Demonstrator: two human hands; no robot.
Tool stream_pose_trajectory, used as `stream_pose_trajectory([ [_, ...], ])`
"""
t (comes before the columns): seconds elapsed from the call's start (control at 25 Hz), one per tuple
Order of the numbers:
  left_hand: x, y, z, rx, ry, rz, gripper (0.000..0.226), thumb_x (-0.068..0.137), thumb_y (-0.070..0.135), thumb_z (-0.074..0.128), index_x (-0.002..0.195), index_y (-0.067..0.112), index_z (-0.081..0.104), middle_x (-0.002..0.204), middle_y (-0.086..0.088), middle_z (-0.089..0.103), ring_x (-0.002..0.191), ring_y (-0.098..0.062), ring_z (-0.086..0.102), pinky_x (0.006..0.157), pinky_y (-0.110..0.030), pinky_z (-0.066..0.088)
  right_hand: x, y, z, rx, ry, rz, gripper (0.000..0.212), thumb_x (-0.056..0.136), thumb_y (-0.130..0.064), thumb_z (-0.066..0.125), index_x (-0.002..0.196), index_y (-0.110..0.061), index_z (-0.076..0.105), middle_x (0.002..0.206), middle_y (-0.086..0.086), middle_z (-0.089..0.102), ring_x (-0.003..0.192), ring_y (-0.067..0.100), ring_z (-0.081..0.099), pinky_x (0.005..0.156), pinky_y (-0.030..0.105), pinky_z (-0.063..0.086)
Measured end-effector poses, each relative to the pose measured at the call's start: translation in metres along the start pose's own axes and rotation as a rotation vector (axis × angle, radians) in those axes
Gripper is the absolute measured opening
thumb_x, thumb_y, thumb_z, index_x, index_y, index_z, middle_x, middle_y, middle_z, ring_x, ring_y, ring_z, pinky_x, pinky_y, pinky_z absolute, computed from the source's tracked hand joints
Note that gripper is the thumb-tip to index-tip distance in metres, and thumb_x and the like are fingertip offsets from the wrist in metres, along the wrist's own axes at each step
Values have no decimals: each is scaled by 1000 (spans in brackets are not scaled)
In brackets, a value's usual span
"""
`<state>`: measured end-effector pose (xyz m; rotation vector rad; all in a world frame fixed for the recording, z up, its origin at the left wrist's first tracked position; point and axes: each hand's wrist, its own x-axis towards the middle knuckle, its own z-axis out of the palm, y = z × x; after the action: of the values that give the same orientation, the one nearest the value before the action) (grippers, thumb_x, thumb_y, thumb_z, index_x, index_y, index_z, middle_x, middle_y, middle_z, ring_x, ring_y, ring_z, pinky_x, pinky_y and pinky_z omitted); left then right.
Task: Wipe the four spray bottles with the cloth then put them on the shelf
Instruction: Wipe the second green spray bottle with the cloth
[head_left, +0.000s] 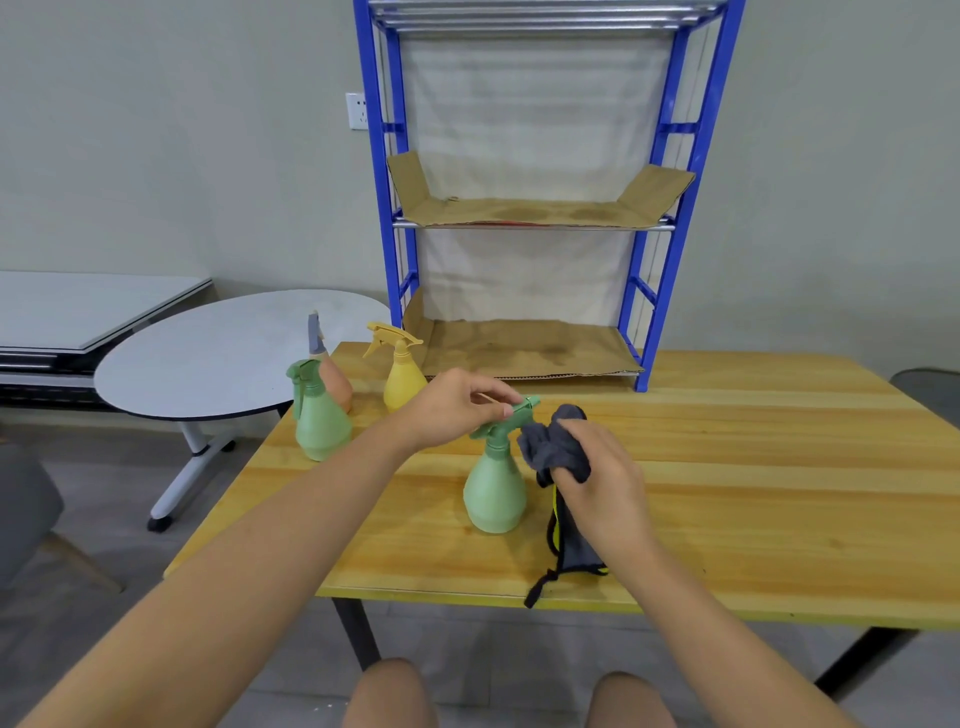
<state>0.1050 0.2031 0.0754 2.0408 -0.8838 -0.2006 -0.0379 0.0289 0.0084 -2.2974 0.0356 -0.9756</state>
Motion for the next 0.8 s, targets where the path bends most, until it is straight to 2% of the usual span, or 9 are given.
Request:
stream_pose_trajectory([
  [0.08, -3, -5, 2, -48, -19, -11, 21, 95, 25, 69, 113, 35, 77, 88, 7, 76, 76, -9, 61, 75, -26, 51, 12, 0, 9, -13, 88, -44, 46, 74, 5, 75, 116, -11, 64, 112, -4, 62, 105, 16, 58, 93, 24, 46],
  [0.16, -6, -10, 6, -138, -22, -15, 25, 98, 21, 65, 117, 33, 76, 96, 7, 76, 82, -6, 63, 78, -23, 50, 18, -4, 21, 9, 139, -36, 45, 74, 5, 75, 115, -9, 65, 114, 0, 63, 107, 19, 58, 93, 35, 49],
  [0.32, -9, -11, 9, -283, -13, -10, 25, 99, 10, 63, 118, 21, 74, 118, 12, 74, 114, 1, 65, 98, -22, 52, -7, -16, 53, -17, 45, -216, 44, 72, 4, 79, 114, -5, 67, 113, 6, 65, 106, 20, 57, 94, 33, 48],
  [0.4, -9, -13, 11, -329, -25, -16, 25, 99, 8, 61, 121, 14, 73, 118, 11, 73, 113, 3, 64, 95, -19, 52, -2, -8, 51, -35, 55, -274, 44, 71, 6, 79, 112, -4, 69, 113, 6, 66, 105, 21, 58, 94, 32, 49],
  [0.48, -8, -15, 13, -338, -11, -26, 25, 100, 8, 60, 122, 12, 72, 112, 12, 74, 103, 7, 64, 85, -14, 50, 14, 1, 41, -20, 164, -156, 41, 72, 8, 76, 110, -5, 69, 111, 5, 66, 102, 22, 59, 94, 29, 47],
  [0.56, -6, -16, 15, -358, 11, -35, 25, 100, 7, 59, 122, 9, 71, 110, 10, 74, 101, 3, 64, 80, -13, 50, 19, -6, 41, -4, 177, -105, 40, 73, 9, 72, 110, -5, 68, 110, 4, 65, 102, 22, 57, 93, 33, 47],
  [0.68, -6, -19, 15, -389, 11, -27, 24, 100, 5, 59, 121, 5, 71, 122, 1, 72, 114, -4, 65, 92, -16, 51, -8, -24, 59, -39, 13, -378, 43, 70, 12, 70, 110, -3, 67, 109, 7, 65, 101, 26, 57, 94, 34, 46],
  [0.72, -7, -18, 14, -390, -3, -23, 24, 100, 5, 59, 120, 7, 72, 123, 1, 72, 115, -3, 65, 95, -17, 51, -9, -22, 57, -44, 11, -408, 43, 70, 14, 70, 110, -2, 67, 109, 7, 65, 100, 26, 57, 95, 30, 45],
  [0.8, -7, -18, 14, -378, -21, -28, 23, 101, 8, 59, 118, 14, 73, 121, 5, 72, 115, 0, 64, 97, -18, 51, 5, -6, 49, -17, 131, -290, 44, 69, 15, 70, 110, -2, 68, 110, 7, 66, 100, 24, 57, 96, 26, 45],
])
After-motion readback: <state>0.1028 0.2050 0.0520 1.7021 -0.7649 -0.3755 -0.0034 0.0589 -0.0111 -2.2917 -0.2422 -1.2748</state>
